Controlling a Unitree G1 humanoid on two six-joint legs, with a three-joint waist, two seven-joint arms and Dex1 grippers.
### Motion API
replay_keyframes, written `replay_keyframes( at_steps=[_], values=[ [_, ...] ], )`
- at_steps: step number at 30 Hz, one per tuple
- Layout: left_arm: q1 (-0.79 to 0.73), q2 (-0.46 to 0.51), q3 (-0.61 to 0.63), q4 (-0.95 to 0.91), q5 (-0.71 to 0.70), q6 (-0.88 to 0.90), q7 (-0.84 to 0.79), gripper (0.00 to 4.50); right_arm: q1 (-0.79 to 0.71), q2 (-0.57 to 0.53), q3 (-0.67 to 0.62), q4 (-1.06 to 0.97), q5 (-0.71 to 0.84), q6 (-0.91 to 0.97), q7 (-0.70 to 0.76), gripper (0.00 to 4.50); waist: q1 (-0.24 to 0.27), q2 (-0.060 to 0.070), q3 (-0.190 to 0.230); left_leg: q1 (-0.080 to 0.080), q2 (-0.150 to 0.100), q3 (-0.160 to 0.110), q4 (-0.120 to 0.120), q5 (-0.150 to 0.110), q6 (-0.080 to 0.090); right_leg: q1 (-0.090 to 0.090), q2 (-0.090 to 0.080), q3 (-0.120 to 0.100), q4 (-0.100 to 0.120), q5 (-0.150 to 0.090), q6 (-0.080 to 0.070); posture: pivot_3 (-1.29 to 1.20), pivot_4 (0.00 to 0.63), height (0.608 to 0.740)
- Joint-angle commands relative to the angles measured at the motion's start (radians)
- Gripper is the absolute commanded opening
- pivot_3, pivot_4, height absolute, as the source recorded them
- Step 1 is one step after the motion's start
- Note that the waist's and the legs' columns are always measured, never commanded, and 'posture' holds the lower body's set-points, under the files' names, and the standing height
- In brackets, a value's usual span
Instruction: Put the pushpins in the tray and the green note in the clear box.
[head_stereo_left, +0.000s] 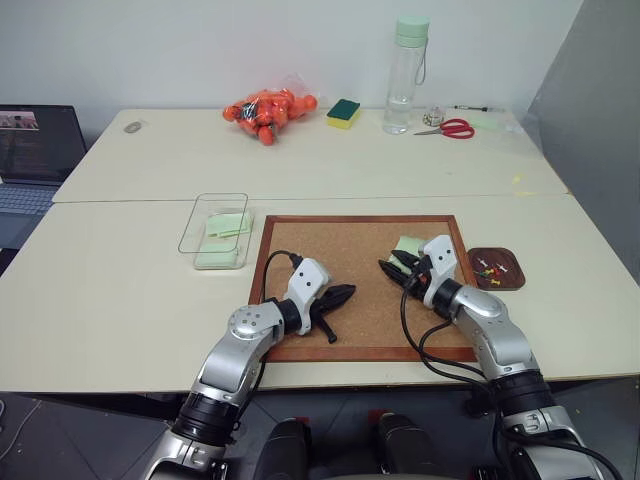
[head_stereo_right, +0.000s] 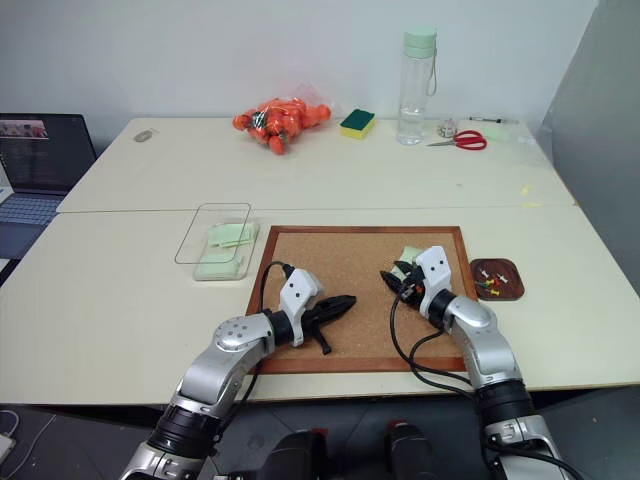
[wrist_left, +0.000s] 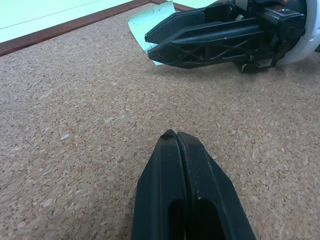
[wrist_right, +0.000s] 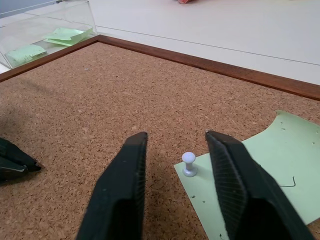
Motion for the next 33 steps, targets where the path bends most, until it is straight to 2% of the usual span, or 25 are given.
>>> replay_keyframes(
  at_steps=[1, 6, 15, 33],
  values=[
    [0.021, 0.001, -0.021, 0.038, 0.013, 0.022, 0.002, 0.00, -0.018, 0.002, 0.002, 0.007, -0.012, -0.022, 0.011, 0.96, 0.000, 0.000, 0.000, 0.000, 0.000, 0.000, 0.000, 0.000, 0.000, 0.000, 0.000, 0.000, 0.000, 0.000, 0.000, 0.00, 0.150, 0.740],
    [0.018, -0.001, -0.021, 0.041, 0.012, 0.020, 0.002, 0.00, -0.019, 0.002, 0.009, 0.022, -0.027, -0.041, 0.015, 0.01, 0.000, 0.000, 0.000, 0.000, 0.000, 0.000, 0.000, 0.000, 0.000, 0.000, 0.000, 0.000, 0.000, 0.000, 0.000, 0.00, 0.150, 0.740],
    [0.018, -0.003, -0.019, 0.043, 0.011, 0.021, 0.006, 0.00, -0.019, 0.007, -0.010, 0.019, -0.027, -0.061, 0.013, 0.01, 0.000, 0.000, 0.000, 0.000, 0.000, 0.000, 0.000, 0.000, 0.000, 0.000, 0.000, 0.000, 0.000, 0.000, 0.000, 0.00, 0.150, 0.740],
    [0.024, -0.005, -0.023, 0.041, 0.009, 0.021, 0.002, 0.00, 0.042, -0.003, -0.052, -0.204, 0.045, 0.027, -0.008, 0.01, 0.002, 0.000, 0.000, 0.000, 0.000, 0.000, 0.000, 0.000, 0.000, 0.000, 0.000, 0.000, 0.000, 0.000, 0.000, 0.00, 0.150, 0.740]
  ],
)
